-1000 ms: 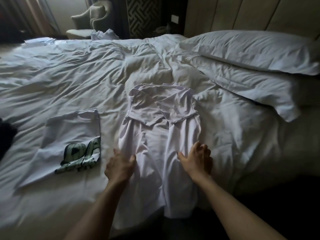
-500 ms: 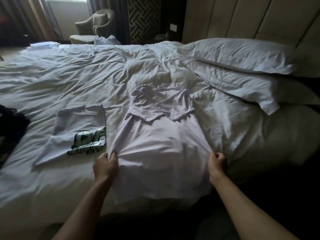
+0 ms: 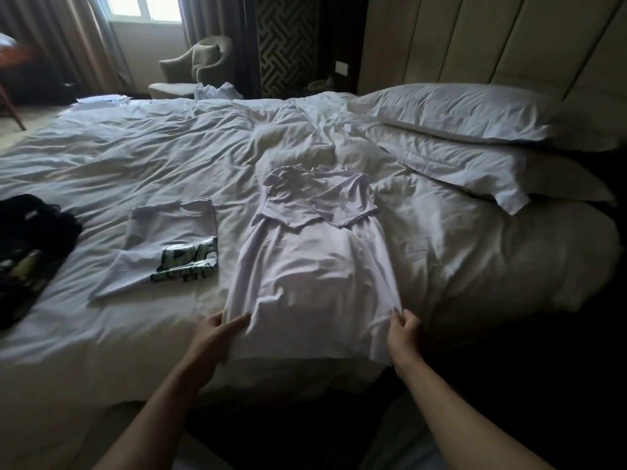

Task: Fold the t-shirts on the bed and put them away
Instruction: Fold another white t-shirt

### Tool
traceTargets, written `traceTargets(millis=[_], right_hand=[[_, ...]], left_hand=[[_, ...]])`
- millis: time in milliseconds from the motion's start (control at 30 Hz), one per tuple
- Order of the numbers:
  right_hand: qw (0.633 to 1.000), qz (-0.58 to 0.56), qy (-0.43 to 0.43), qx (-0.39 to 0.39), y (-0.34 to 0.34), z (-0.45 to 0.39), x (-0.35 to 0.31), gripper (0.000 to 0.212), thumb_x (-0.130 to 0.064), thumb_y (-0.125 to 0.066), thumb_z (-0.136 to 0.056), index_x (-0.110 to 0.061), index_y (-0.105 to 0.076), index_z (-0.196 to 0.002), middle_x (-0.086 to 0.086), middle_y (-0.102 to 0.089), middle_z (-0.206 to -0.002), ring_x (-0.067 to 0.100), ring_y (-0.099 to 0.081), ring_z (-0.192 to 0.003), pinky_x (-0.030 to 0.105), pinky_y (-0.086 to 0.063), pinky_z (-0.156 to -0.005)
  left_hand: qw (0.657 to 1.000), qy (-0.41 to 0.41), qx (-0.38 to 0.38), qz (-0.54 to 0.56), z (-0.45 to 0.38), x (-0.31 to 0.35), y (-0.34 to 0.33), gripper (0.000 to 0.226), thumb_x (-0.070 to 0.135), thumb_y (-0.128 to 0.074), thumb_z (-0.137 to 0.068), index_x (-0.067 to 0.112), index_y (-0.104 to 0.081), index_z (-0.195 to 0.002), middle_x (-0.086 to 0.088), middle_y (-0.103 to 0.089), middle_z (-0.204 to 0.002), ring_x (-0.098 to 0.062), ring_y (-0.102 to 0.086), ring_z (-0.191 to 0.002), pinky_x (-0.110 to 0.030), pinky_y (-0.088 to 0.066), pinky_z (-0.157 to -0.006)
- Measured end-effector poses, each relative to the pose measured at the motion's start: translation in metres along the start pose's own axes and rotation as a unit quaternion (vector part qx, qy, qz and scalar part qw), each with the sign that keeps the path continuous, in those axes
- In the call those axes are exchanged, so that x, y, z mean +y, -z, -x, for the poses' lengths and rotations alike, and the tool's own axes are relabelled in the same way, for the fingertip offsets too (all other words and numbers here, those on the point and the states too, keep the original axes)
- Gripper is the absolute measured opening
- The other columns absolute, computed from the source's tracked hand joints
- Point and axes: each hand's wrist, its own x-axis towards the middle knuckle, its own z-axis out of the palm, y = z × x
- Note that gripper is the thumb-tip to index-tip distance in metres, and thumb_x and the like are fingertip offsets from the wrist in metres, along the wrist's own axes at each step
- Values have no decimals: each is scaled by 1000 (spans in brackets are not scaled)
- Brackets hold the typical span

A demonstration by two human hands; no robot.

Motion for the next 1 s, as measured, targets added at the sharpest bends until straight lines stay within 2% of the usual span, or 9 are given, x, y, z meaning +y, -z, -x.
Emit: traceTargets(millis=[167, 333, 433, 533, 633, 733, 800, 867, 1000], right_hand=[[988, -133, -73, -9, 11, -6, -24, 20, -15, -60, -96, -9, -61, -77, 1, -56, -67, 18, -53, -68, 30, -44, -67], [969, -217, -117, -23, 28, -1, -25, 10, -13, -60, -96, -10, -60, -86, 9, -55, -80, 22, -52, -70, 27, -52, -53], [963, -226, -144, -17, 34, 5, -21, 17, -11, -59, -96, -1, -58, -111, 12, -58, -88, 26, -56, -76, 33, -53, -63], [965, -218, -147, 15, 35, 6, -28, 18, -9, -59, -96, -1, -60, -112, 6, -55, -76, 22, -54, -71, 30, -48, -63], [960, -213, -181, 22, 33, 3, -30, 29, -8, -60, -95, 12, -58, -116, 10, -56, -80, 26, -54, -85, 44, -49, -78], [950, -220, -223, 14, 30, 8, -28, 39, -11, -65, -93, 14, -55, -121, 17, -61, -96, 32, -60, -96, 49, -52, -85], [938, -259, -229, -1, 29, 9, -26, 40, -13, -69, -90, 9, -58, -122, 19, -62, -107, 32, -61, -96, 40, -54, -68], [930, -293, -221, -16, 28, 5, -28, 34, -15, -71, -88, 3, -64, -116, 16, -64, -107, 28, -61, -89, 31, -49, -59], [900, -383, -196, -71, 36, 4, -48, 19, -30, -57, -95, -14, -65, -91, 8, -66, -93, 22, -61, -77, 31, -49, -63]], left_hand=[[997, -10, 51, 57, 10, 6, -2, 11, 20, -68, -90, 11, -69, -94, -2, -72, -74, -8, -66, -57, -19, -51, -48], [983, -61, 92, 143, 17, 5, 8, 15, 13, -66, -92, 5, -68, -105, -10, -68, -88, -14, -64, -68, -22, -56, -55], [978, -65, 151, 126, 22, 4, 2, 11, 17, -67, -92, 7, -67, -98, -3, -64, -78, -11, -59, -64, -20, -53, -50], [969, -61, 200, 134, 15, 2, 2, 21, 26, -71, -91, 5, -67, -88, 2, -54, -54, -4, -45, -39, -15, -39, -39], [962, -33, 209, 170, 16, -1, 2, 19, 24, -73, -89, 5, -67, -88, -4, -53, -62, -3, -41, -32, -14, -35, -35], [950, -1, 163, 267, 14, -12, 4, 19, 13, -73, -86, 8, -67, -104, -11, -63, -87, -13, -64, -63, -22, -49, -46], [932, 22, 129, 337, 9, -14, 2, 34, 14, -71, -83, 8, -66, -117, -16, -62, -109, -22, -65, -83, -29, -55, -57], [912, 22, 123, 391, 4, -11, -2, 46, 17, -67, -84, 4, -62, -127, -15, -61, -125, -22, -65, -92, -32, -60, -64], [854, 10, 124, 506, -2, 8, -8, 45, 18, -62, -93, -1, -56, -133, -21, -60, -132, -33, -63, -111, -32, -55, -76]])
